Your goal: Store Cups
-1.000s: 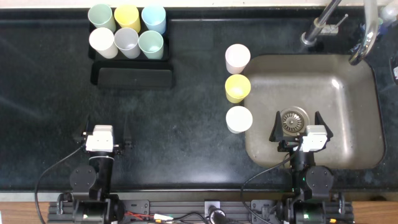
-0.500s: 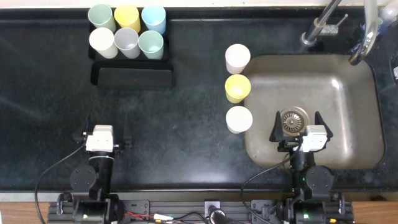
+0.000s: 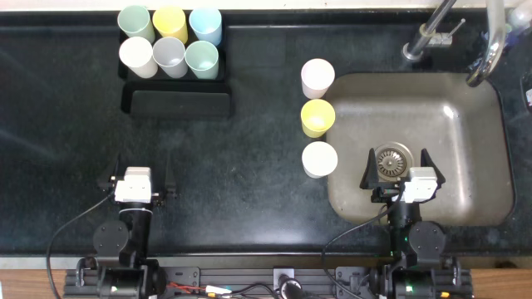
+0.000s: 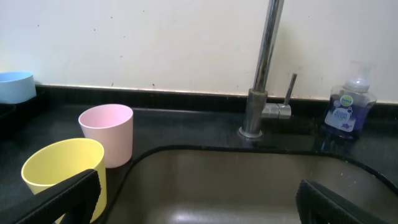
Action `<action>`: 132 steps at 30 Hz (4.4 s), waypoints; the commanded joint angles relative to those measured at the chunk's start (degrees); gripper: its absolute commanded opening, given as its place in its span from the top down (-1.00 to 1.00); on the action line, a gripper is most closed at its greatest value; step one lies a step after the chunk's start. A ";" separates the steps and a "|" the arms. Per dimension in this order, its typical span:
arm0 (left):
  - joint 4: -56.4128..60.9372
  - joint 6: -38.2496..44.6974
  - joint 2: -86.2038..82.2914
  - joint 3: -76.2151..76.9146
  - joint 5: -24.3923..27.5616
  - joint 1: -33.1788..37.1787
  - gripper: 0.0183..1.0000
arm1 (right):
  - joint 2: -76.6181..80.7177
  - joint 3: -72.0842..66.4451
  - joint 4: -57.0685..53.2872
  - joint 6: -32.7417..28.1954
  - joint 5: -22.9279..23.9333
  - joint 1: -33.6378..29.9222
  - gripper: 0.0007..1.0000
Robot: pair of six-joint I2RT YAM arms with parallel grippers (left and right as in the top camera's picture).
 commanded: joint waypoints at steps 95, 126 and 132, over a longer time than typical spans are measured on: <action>-73.68 -52.15 148.76 154.24 0.55 -35.19 -0.43 | 0.04 -0.74 0.26 -0.20 -0.22 -0.28 -1.00; -92.41 -51.23 112.04 151.91 -11.28 -8.76 0.96 | 0.04 -0.74 0.26 -0.20 -0.22 -0.28 -0.99; -91.84 -55.19 98.73 122.27 -14.88 -0.07 0.96 | 0.04 -0.74 0.26 -0.20 -0.22 -0.28 -1.00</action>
